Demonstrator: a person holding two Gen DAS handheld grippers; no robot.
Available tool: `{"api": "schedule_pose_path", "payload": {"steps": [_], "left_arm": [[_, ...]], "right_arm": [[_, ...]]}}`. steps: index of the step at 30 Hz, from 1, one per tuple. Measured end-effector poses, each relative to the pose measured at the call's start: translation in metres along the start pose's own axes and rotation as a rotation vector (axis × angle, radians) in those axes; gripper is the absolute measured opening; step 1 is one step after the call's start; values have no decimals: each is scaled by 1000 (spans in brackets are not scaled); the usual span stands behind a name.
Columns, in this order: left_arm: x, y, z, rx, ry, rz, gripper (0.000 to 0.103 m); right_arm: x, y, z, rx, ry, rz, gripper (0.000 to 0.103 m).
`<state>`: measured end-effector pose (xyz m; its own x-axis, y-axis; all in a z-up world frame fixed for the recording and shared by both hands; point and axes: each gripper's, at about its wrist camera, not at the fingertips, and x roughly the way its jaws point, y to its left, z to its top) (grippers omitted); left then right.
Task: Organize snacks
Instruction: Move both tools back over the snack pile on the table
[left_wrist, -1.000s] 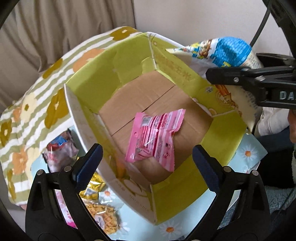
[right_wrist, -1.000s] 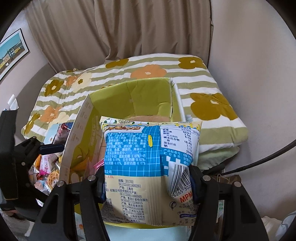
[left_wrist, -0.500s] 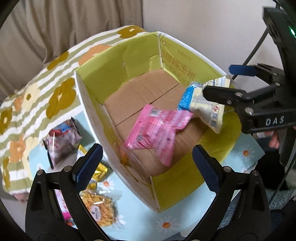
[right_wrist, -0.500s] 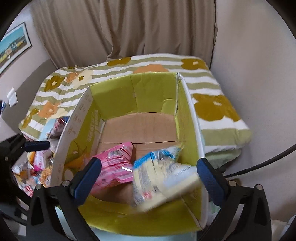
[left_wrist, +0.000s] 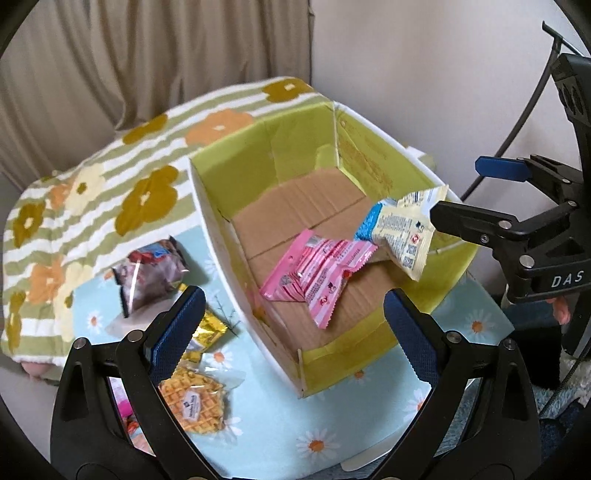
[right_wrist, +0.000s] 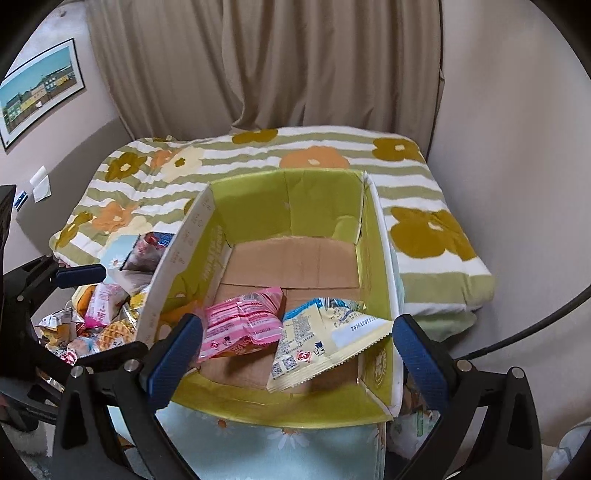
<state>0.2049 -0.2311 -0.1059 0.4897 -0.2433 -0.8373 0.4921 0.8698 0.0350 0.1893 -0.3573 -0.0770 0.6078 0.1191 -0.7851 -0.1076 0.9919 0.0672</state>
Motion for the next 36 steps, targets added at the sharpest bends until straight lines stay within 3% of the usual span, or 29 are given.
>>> {"api": "schedule_pose_path", "payload": {"steps": [11,22,31,36], "left_arm": [[-50,18,-26,-136,-66,82,97],[-103,103,-101,-268,-82,204,97],[-121,192,-169,-248,4,230,97],[-111,229,-203,-222,53,179,97]], "right_arm": [[-32,30,5,-77,-93,110,103],[-33,131,8,-194,-135,213,103],[-1,216,-4,-144,-54,251,103],[23,244,-19,-82,20,237,103]]}}
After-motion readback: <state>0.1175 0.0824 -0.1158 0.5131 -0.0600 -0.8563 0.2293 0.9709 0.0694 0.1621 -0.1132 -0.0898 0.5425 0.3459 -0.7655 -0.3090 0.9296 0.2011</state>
